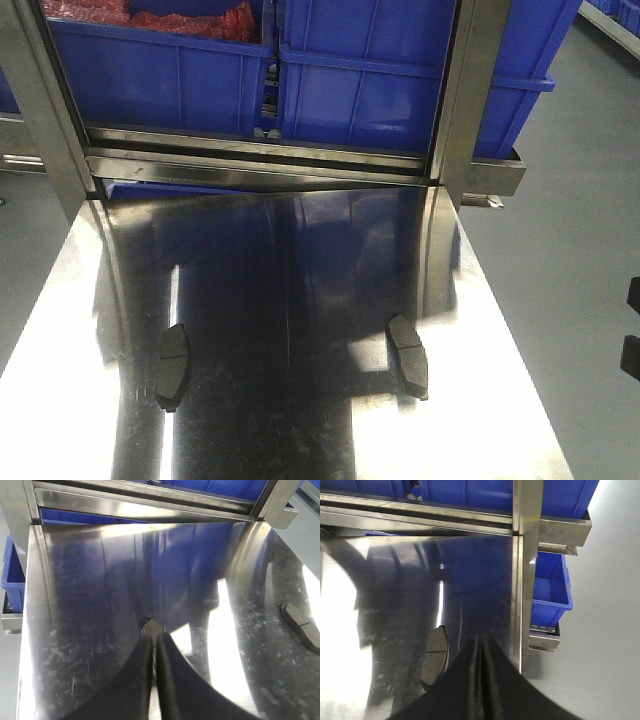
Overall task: Move and align brake pads A on conveyor
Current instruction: 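Move the open left gripper above the brake pad nearest it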
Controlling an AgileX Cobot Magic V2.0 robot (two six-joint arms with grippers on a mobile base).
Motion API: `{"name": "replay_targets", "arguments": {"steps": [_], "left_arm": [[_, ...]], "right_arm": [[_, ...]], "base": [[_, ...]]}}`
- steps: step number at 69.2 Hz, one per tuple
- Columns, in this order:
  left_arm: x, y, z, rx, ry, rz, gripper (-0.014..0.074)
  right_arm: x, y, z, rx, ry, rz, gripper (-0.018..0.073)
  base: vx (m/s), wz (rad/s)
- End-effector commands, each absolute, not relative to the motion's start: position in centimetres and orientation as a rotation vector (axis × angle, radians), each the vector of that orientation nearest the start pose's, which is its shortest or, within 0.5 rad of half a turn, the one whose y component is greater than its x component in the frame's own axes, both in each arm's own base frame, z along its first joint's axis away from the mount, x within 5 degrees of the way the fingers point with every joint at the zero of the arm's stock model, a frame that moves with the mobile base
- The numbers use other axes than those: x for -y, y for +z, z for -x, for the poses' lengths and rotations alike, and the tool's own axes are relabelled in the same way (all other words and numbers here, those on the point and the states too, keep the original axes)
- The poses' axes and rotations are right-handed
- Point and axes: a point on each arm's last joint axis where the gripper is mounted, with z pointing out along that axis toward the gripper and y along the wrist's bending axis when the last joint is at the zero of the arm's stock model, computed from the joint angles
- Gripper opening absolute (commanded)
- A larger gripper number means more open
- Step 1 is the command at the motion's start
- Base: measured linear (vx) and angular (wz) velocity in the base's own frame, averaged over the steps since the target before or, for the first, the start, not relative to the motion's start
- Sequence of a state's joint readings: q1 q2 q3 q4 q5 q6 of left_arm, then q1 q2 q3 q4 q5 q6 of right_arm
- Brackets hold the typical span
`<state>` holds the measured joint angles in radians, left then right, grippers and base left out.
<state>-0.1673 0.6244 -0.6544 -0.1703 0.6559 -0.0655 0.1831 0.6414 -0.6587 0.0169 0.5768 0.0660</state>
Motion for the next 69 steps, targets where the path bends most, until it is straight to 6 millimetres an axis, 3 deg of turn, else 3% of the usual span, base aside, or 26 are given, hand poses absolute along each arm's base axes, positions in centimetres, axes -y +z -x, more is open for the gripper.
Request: {"name": "replay_targets", "arguments": {"steps": [1, 56, 69], "left_arm": [[2.94, 33.80, -11.67, -2.027, -0.348, -0.017, -0.0006], [2.92, 33.83, -11.69, -2.023, -0.345, -0.018, -0.0003], [2.92, 33.81, -11.69, -2.025, -0.344, -0.018, 0.0110]], "right_arm": [[-2.39, 34.33, -12.55, -1.950, 0.176, 0.112, -0.0010], [-2.39, 34.33, -12.55, -1.950, 0.176, 0.112, -0.0010], [-2.39, 34.33, -12.55, -1.950, 0.176, 0.112, -0.0010]], "base": [[0.00, 0.00], [0.00, 0.00], [0.00, 0.00]]}}
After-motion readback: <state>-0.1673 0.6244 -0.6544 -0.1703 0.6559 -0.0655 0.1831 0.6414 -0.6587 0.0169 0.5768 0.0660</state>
